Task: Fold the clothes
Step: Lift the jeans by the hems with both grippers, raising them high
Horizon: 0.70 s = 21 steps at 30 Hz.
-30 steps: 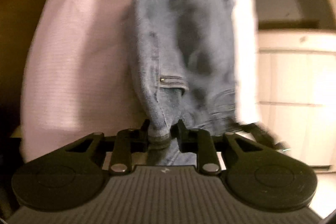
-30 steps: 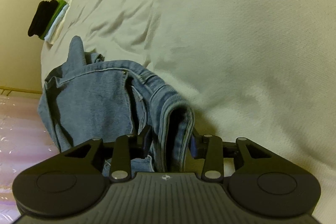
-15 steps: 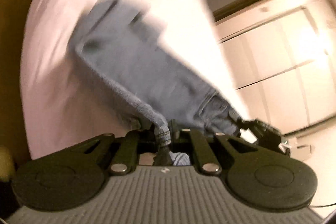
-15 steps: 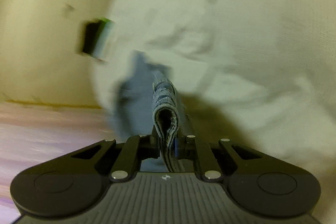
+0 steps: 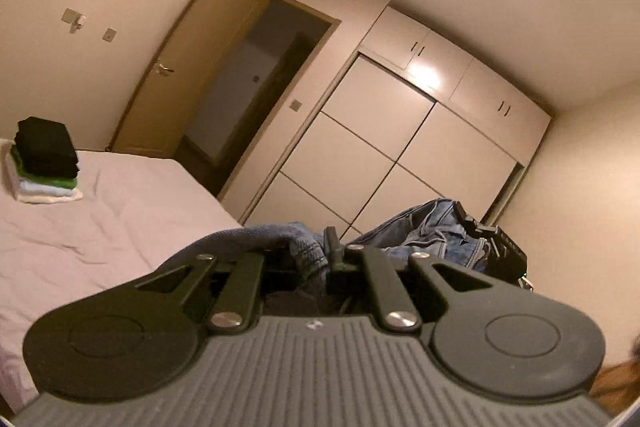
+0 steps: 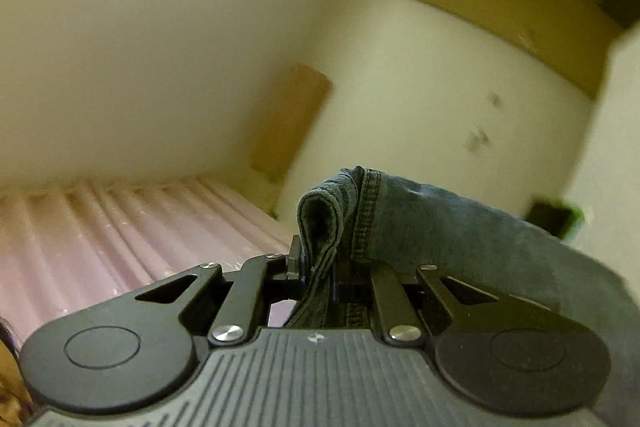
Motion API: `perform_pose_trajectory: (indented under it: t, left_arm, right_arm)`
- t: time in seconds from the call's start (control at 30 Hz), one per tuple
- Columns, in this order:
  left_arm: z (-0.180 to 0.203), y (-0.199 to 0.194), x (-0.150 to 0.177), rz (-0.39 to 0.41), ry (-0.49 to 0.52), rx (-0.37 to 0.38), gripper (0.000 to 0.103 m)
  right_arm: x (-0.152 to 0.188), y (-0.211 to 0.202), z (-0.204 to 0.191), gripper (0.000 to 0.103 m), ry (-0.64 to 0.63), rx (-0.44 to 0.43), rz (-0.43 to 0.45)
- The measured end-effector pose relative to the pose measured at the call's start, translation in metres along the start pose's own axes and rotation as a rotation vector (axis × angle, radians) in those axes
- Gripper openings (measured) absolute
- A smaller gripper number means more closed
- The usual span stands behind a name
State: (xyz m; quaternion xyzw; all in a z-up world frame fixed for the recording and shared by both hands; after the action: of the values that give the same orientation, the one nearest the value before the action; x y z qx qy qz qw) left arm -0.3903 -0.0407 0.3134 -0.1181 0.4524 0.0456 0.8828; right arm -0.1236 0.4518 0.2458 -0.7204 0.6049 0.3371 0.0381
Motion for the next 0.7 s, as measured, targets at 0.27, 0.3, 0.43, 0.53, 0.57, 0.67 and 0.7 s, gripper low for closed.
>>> perform_pose_trajectory:
  t: [0.27,0.3,0.43,0.53,0.57,0.67,0.7]
  left_arm:
    - [-0.106,0.054,-0.039,-0.143,-0.205,-0.042,0.009]
    - [-0.132,0.072,-0.046,-0.167,-0.246,-0.071,0.009]
    - [-0.228,0.142,-0.084,-0.189,-0.315,-0.244,0.008]
    - [-0.255,0.17,-0.133,-0.092,-0.283,-0.332,0.008]
    - [-0.248,0.169,-0.156,-0.039,-0.236,-0.343,0.008]
    - [-0.2,0.155,-0.226,0.144,-0.041,-0.357,0.008]
    - [-0.182,0.149,-0.242,0.192,-0.001,-0.344,0.008]
  right_arm:
    - [-0.029,0.075,0.017,0.012,-0.031,0.175,0.034]
    - [-0.033,0.097,0.04,0.012,-0.01,0.23,0.026]
    - [-0.049,0.197,0.149,0.012,0.081,0.475,-0.024]
    - [-0.062,0.274,0.205,0.013,0.092,0.573,-0.051]
    - [-0.069,0.296,0.211,0.012,0.091,0.568,-0.05]
    - [-0.1,0.343,0.18,0.012,-0.009,0.43,0.008]
    - [-0.11,0.358,0.167,0.012,-0.047,0.38,0.029]
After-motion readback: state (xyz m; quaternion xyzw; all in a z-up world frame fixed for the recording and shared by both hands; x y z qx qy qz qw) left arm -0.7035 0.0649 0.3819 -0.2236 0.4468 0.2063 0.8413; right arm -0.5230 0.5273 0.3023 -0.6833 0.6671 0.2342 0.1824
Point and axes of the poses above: each gripper's, at about its wrist camera, not at the fingertips, and y roughly the way its jaws point, z to its right, x to its underside, the point moved 1 cm from there along y, roughly the way its jaws point, and after that the axes turned 3 degrees about -x, right-handed, at the moved point
